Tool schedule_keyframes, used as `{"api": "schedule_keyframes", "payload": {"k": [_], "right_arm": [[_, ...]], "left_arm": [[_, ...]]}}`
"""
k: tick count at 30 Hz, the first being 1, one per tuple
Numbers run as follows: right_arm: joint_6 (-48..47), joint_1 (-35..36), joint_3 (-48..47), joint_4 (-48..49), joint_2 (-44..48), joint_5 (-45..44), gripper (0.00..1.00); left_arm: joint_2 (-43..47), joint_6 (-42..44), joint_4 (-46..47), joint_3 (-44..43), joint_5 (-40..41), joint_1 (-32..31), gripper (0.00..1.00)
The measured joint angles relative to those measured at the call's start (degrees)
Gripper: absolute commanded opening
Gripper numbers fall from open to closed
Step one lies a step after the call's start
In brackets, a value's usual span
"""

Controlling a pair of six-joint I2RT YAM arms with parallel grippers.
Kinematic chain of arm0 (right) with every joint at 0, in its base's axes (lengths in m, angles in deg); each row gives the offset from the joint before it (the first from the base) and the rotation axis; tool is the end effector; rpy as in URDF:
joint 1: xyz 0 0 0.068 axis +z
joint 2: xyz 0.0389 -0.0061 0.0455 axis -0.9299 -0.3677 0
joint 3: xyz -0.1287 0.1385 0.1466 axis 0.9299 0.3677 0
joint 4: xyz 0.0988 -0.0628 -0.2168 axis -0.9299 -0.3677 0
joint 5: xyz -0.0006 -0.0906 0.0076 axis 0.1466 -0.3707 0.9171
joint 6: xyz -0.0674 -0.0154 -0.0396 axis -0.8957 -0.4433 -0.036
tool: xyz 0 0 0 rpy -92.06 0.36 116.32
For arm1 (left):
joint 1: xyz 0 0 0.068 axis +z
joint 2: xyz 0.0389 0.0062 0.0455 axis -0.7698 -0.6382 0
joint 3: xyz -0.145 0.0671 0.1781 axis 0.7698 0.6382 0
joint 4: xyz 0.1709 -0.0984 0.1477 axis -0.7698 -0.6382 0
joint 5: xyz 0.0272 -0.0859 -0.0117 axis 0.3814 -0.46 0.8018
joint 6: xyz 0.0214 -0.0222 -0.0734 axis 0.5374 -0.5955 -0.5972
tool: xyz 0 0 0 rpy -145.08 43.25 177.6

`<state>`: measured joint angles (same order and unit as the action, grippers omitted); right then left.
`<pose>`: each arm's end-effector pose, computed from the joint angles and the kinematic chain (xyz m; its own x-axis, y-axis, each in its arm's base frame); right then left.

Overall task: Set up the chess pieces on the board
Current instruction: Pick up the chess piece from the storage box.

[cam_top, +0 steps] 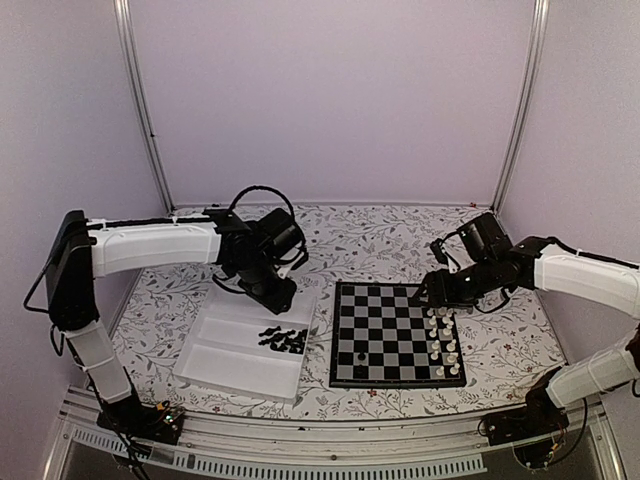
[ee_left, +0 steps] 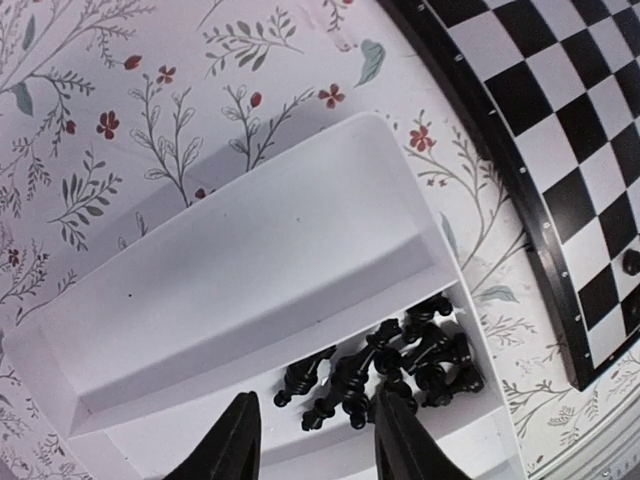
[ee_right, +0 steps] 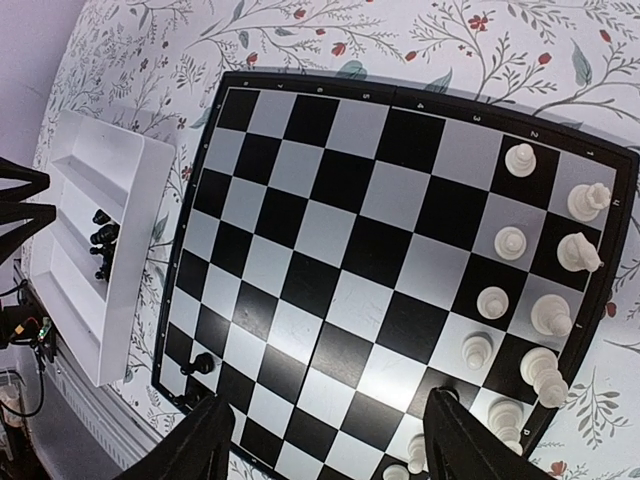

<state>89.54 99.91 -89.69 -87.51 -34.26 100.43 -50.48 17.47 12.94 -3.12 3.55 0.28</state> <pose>0.2192 0.1560 0.1732 -0.8964 -0.1021 -0.4314 -0.3028 0.8518 0.4275 0.2269 -0.2608 0.1676 -0.7819 0.5250 -0.3360 0.5569 0.8306 0.0018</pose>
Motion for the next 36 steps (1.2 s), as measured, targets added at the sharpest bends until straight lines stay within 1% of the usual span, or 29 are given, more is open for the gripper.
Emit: {"api": "schedule_keyframes", "payload": {"k": [5, 8, 11, 15, 17, 25, 34, 36], "right_arm": [[-0.24, 0.00, -1.22, 0.44, -1.92, 0.81, 0.68], [-0.59, 0.00, -1.75, 0.39, -2.21, 1.05, 0.68], [-1.49, 0.00, -2.56, 0.33, -2.21, 1.11, 0.68], [-2.29, 0.00, -3.08, 0.35, -2.21, 1.27, 0.68], [-2.60, 0.00, -3.10, 0.35, -2.21, 1.44, 0.68], [-2.71, 0.00, -3.10, 0.39, -2.99, 2.27, 0.68], [-2.49, 0.00, -3.10, 0.42, -3.08, 2.60, 0.67], [-2.45, 0.00, -3.10, 0.42, -3.08, 2.62, 0.67]], "left_arm": [[-0.11, -1.31, -0.15, 1.86, 1.11, 1.62, 0.40], [-0.09, -0.85, 0.72, 4.46, 0.63, 2.29, 0.40], [-0.07, 0.37, 2.10, 8.39, -0.81, 2.89, 0.42], [1.22, 3.30, 5.53, 14.43, -5.51, 3.67, 0.41], [2.08, 4.68, 6.51, 16.04, -6.64, 3.85, 0.41], [2.67, 8.52, 10.32, 17.73, -7.93, 5.25, 0.36], [2.60, 10.99, 11.45, 17.92, -8.76, 7.21, 0.27], [2.47, 11.39, 11.67, 17.92, -9.20, 7.61, 0.26]]}}
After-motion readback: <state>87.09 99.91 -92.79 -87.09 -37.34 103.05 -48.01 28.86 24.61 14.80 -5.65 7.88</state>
